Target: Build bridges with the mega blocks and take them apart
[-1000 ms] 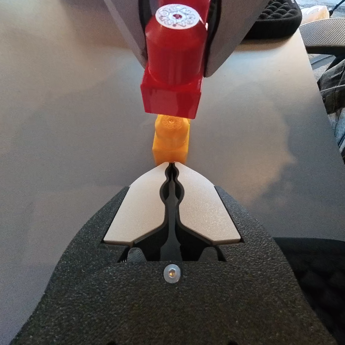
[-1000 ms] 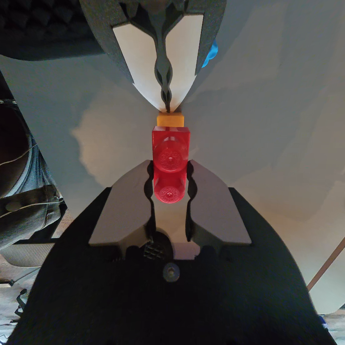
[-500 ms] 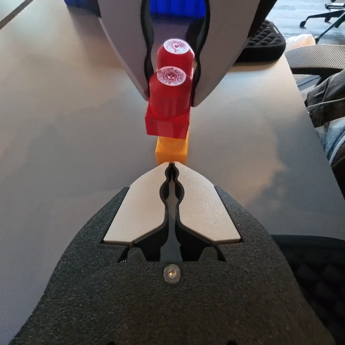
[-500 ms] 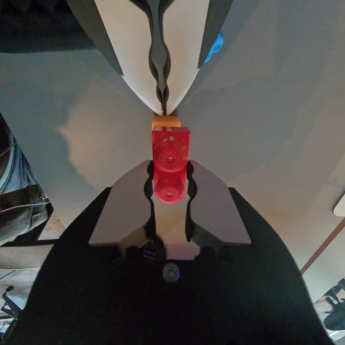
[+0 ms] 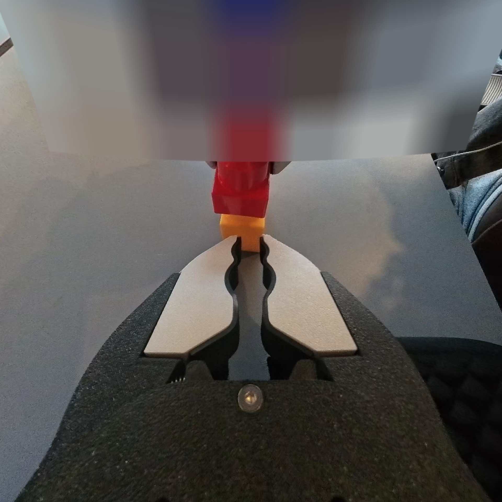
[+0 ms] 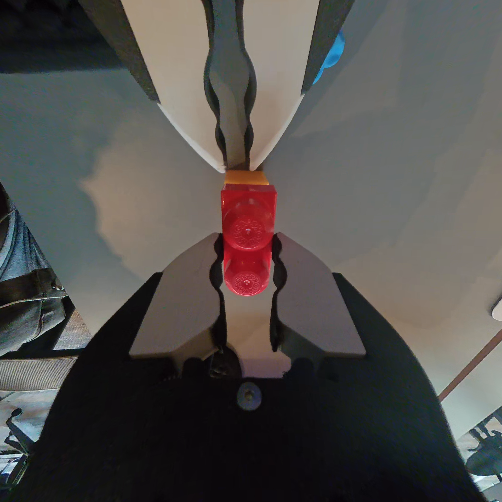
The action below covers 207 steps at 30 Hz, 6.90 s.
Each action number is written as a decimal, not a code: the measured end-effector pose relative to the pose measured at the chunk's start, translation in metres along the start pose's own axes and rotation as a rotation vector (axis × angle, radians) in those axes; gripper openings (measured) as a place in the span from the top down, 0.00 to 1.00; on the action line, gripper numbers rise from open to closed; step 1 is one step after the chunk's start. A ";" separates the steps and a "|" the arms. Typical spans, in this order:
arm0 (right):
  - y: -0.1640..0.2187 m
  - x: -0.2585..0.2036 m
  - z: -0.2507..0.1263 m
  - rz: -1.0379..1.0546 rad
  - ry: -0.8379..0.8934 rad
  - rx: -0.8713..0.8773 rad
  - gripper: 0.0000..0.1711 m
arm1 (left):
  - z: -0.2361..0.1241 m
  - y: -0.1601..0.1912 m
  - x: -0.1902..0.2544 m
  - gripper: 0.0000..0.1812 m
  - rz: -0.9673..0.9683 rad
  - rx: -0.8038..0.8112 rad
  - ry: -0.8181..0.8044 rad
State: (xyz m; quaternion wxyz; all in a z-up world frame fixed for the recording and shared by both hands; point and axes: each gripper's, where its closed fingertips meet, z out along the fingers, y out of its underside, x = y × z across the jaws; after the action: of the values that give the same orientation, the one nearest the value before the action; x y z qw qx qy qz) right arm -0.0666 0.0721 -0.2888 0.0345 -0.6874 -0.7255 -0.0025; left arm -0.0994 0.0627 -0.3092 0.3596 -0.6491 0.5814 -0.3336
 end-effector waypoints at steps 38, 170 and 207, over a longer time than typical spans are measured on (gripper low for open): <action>0.005 -0.001 0.016 0.021 -0.042 -0.083 0.80 | -0.010 -0.009 0.006 0.82 -0.011 0.111 0.053; 0.285 0.013 -0.165 1.036 0.844 0.637 0.35 | -0.311 0.027 -0.054 0.65 -0.683 -0.057 -0.942; 0.289 -0.007 -0.171 0.990 0.862 0.652 0.44 | -0.315 0.121 -0.061 0.81 -1.035 -0.431 -0.921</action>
State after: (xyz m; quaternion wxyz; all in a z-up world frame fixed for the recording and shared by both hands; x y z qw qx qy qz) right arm 0.2304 0.0719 -0.1309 0.5168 -0.8275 -0.2157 -0.0410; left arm -0.4364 0.0907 -0.2500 0.2280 -0.9722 0.0420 -0.0316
